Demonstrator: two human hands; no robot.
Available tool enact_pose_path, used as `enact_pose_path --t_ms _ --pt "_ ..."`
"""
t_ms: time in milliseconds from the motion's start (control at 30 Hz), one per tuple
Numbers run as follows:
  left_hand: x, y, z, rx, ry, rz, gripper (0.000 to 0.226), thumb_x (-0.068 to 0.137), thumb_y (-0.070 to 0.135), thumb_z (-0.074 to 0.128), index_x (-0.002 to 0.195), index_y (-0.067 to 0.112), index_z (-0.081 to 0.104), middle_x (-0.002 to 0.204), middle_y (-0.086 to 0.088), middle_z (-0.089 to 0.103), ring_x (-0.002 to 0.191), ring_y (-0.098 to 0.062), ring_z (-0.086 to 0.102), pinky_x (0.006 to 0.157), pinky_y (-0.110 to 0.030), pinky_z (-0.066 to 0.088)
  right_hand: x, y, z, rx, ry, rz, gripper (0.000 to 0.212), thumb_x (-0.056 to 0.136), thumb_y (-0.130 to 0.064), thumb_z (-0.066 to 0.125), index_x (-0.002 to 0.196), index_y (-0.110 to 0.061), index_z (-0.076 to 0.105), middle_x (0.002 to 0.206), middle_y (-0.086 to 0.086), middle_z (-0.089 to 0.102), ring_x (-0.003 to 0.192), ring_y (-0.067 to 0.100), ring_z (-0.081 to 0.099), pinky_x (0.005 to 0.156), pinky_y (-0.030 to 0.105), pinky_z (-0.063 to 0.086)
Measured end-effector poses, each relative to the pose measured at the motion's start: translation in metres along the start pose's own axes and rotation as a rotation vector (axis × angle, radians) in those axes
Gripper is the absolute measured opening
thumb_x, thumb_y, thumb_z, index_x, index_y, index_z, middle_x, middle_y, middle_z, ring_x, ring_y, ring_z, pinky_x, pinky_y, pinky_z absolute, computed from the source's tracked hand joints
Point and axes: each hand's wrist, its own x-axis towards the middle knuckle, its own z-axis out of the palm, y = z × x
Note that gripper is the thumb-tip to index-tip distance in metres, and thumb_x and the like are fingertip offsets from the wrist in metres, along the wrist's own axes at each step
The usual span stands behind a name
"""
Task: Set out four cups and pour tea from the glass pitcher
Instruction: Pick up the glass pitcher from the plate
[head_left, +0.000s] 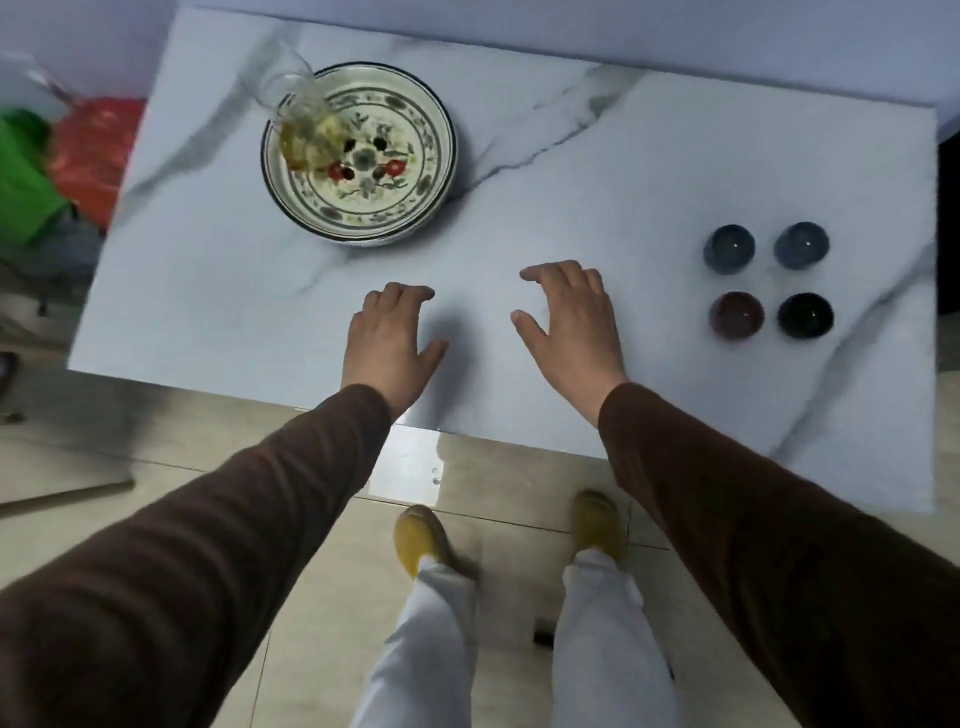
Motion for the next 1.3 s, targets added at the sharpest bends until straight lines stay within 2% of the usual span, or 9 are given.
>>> enact_pose_path --t_ms 167,600,867,967,1100,1233,1300 --pt "0.007 -0.061 -0.034 0.003 0.006 -0.036 0.046 0.084 0.026 0.067 0.126 0.014 0.055 0.124 -0.008 0.055 0.115 -0.033 0.049 0.094 -0.043 0.040 0.019 -0.058 0.023 0.032 -0.008 -0.028 0.037 0.091 -0.028 0.060 0.127 -0.019 0.056 0.128 0.001 0.055 0.119 0.024 0.046 0.100 0.037 0.039" --pt "0.087 -0.144 -0.100 -0.046 0.049 -0.075 0.041 0.084 0.022 0.068 0.121 0.012 0.057 0.120 -0.010 0.058 0.114 -0.032 0.047 0.096 -0.043 0.043 0.115 -0.140 0.066 0.205 -0.006 0.014 0.032 0.092 -0.023 0.060 0.123 -0.014 0.059 0.123 0.005 0.059 0.116 0.025 0.049 0.100 0.035 0.041" --pt "0.145 -0.214 -0.129 -0.103 -0.003 -0.040 0.042 0.085 0.027 0.067 0.124 0.015 0.056 0.124 -0.007 0.056 0.120 -0.028 0.045 0.100 -0.040 0.042 0.172 -0.217 0.115 0.443 0.018 0.225 0.036 0.095 -0.027 0.057 0.129 -0.016 0.054 0.128 0.002 0.057 0.117 0.021 0.054 0.100 0.044 0.046" --pt "0.164 -0.232 -0.139 -0.125 -0.029 -0.019 0.042 0.086 0.027 0.066 0.125 0.015 0.056 0.127 -0.007 0.056 0.122 -0.028 0.044 0.102 -0.040 0.040 0.187 -0.236 0.129 0.560 0.042 0.349 0.040 0.095 -0.031 0.057 0.132 -0.017 0.051 0.131 0.001 0.052 0.119 0.020 0.053 0.102 0.044 0.045" --pt "0.184 -0.243 -0.141 -0.118 -0.048 0.031 0.042 0.086 0.027 0.066 0.125 0.014 0.056 0.126 -0.006 0.056 0.121 -0.028 0.044 0.101 -0.038 0.040 0.204 -0.249 0.148 0.665 0.092 0.451 0.034 0.096 -0.030 0.057 0.127 -0.017 0.053 0.125 -0.002 0.056 0.117 0.018 0.052 0.102 0.041 0.044" --pt "0.195 -0.246 -0.133 -0.123 -0.060 0.065 0.041 0.086 0.027 0.066 0.125 0.014 0.057 0.124 -0.007 0.057 0.120 -0.028 0.045 0.100 -0.039 0.040 0.217 -0.254 0.164 0.859 0.114 0.559 0.022 0.099 -0.030 0.052 0.117 -0.019 0.057 0.101 -0.014 0.058 0.100 0.017 0.060 0.090 0.035 0.050" --pt "0.198 -0.247 -0.128 -0.114 -0.058 0.083 0.040 0.087 0.027 0.065 0.124 0.014 0.057 0.124 -0.007 0.058 0.119 -0.029 0.046 0.100 -0.040 0.040 0.223 -0.253 0.171 0.962 0.108 0.593 0.024 0.100 -0.033 0.051 0.117 -0.017 0.058 0.099 -0.010 0.060 0.084 0.011 0.062 0.077 0.029 0.052"
